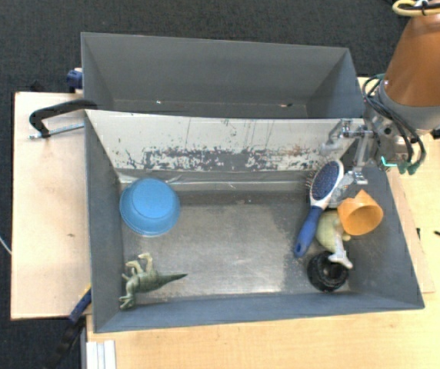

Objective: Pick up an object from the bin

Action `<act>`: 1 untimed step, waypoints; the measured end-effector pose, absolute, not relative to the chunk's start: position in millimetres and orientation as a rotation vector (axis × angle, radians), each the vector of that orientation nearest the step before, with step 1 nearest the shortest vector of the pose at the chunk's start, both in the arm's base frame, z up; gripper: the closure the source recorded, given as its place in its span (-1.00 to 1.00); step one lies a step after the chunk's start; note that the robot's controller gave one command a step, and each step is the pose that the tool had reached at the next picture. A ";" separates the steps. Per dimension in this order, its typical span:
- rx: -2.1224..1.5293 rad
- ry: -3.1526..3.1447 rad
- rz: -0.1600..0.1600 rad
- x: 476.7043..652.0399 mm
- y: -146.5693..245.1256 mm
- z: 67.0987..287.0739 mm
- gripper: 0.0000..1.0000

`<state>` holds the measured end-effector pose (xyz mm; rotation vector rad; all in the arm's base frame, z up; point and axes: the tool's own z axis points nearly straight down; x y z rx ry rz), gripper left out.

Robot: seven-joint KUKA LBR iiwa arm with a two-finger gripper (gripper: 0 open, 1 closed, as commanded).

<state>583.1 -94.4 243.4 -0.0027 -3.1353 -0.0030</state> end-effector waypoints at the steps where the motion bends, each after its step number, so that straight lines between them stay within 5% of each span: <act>1: 0.870 -2.998 0.028 588.3 -97.7 76.8 -1.00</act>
Offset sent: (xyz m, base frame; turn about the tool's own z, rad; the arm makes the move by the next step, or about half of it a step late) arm 0.0050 0.0094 -0.1734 -0.5651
